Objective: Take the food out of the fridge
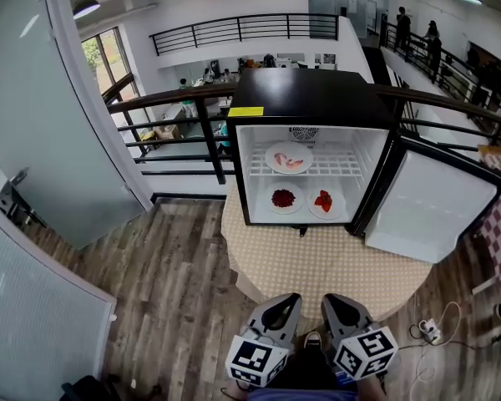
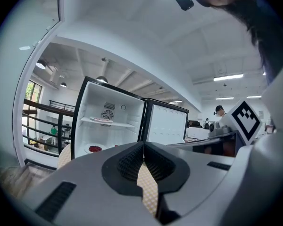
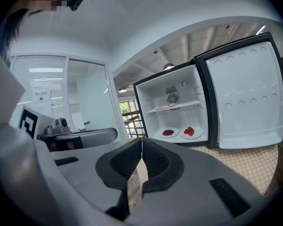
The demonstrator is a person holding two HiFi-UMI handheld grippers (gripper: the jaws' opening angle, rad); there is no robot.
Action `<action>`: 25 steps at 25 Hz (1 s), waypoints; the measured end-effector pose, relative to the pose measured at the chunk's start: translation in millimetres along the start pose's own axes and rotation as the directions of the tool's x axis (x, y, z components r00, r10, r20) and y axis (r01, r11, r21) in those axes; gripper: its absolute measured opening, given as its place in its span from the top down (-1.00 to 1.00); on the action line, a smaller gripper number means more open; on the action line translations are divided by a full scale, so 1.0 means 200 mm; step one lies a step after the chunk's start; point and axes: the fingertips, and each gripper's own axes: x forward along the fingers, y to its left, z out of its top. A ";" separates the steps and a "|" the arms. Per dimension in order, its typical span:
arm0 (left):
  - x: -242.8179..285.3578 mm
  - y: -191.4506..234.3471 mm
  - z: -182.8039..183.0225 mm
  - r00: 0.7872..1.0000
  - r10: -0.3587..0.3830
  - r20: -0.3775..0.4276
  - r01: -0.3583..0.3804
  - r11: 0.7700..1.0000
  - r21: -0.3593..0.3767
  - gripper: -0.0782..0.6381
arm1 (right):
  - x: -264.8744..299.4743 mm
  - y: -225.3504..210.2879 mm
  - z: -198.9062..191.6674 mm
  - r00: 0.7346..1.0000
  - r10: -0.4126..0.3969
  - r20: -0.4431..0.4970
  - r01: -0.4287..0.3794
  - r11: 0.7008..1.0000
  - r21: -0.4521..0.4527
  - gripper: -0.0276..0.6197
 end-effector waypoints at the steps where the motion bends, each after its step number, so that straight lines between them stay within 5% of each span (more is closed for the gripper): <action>1: 0.02 0.01 -0.01 1.000 -0.001 -0.005 0.001 1.000 -0.001 0.73 | 0.02 -0.02 0.00 1.000 0.000 -0.001 0.000 1.000 0.003 0.86; 16: 0.55 0.21 0.10 1.000 0.017 0.022 -0.017 1.000 0.007 0.73 | 0.46 -0.49 0.13 0.998 0.044 -0.052 -0.039 0.995 0.090 0.86; 25: 0.85 0.25 0.08 0.998 0.044 -0.035 -0.043 0.998 0.051 0.73 | 0.65 -0.76 0.14 0.994 0.075 -0.085 -0.060 0.984 0.170 0.86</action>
